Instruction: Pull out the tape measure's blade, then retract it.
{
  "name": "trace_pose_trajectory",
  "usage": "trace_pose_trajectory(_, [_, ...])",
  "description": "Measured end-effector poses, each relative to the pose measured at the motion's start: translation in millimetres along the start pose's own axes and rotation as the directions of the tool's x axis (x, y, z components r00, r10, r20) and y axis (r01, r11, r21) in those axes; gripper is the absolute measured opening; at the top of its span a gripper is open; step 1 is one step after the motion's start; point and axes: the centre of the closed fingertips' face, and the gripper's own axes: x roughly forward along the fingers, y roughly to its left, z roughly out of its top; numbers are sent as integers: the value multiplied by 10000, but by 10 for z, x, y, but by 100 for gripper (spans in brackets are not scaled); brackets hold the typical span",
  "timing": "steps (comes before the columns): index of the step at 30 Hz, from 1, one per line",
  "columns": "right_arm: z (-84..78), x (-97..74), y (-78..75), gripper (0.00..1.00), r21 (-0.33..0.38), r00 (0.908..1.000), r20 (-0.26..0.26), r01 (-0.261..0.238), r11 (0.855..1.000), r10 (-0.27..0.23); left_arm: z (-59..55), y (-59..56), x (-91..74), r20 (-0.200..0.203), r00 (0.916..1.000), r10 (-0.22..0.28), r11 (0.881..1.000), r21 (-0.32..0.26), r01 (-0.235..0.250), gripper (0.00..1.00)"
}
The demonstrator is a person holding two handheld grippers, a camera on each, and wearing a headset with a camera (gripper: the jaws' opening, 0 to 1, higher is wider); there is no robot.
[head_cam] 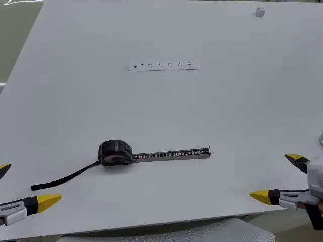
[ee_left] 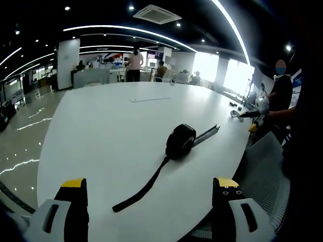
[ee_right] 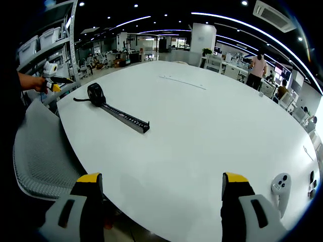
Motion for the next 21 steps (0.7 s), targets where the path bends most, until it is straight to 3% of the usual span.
trace_pose_trajectory(14, [-10,-105,7,100,90,9999,-93,-106,9999,106,78,-172,44,190,9998,-3,10000,-18,4,100])
trace_pose_trajectory(18, [51,-106,3,100,-102,9999,-34,-138,9999,138,157,-203,67,430,9988,238,9989,-411,-220,100])
trace_pose_trajectory(21, [73,-73,-9,100,-282,9998,-105,-169,9995,166,179,-265,98,354,9987,374,9962,-795,-345,100])
